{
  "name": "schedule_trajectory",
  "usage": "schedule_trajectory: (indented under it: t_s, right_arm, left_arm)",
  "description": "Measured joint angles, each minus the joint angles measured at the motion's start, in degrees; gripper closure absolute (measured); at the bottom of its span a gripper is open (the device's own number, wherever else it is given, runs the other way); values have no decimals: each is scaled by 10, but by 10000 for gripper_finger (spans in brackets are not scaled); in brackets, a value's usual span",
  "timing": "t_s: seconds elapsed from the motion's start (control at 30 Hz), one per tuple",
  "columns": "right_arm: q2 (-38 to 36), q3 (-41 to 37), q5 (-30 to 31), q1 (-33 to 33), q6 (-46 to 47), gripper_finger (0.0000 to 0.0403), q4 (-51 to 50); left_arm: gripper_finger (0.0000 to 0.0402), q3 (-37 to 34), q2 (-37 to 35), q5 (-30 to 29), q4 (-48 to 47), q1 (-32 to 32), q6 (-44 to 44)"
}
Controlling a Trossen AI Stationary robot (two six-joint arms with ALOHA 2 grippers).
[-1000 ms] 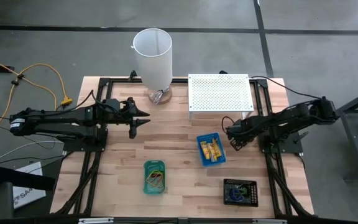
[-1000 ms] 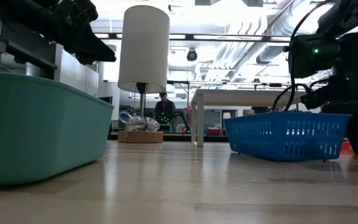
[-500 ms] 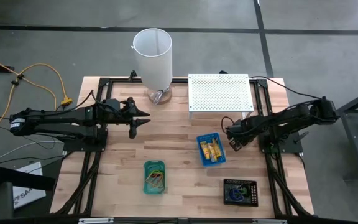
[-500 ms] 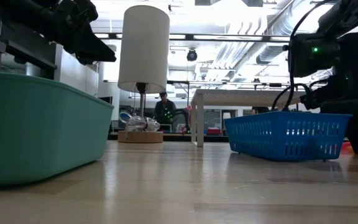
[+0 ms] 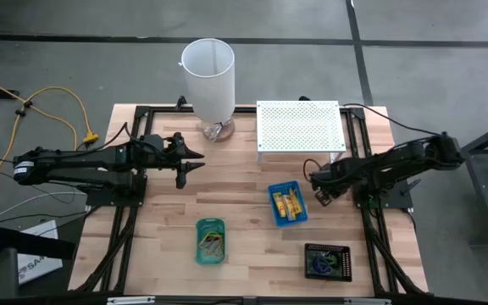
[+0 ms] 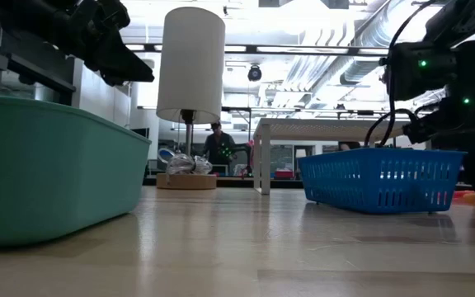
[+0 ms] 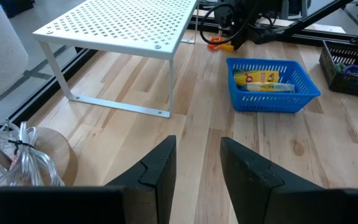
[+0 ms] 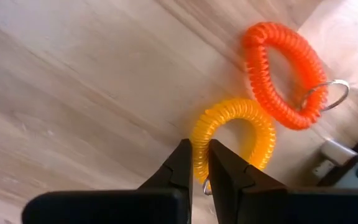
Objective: Pick & Place Office Desk Supplies
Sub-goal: Put the yellow spring rubber band into the black bin
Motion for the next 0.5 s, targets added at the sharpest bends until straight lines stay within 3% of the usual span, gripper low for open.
schedule_trajectory:
  t_s: [0.5]
  right_arm:
    - [-115, 64, 34, 3, 0, 379, -93]
  left_arm:
    - [282, 0, 0, 0, 0, 0, 0]
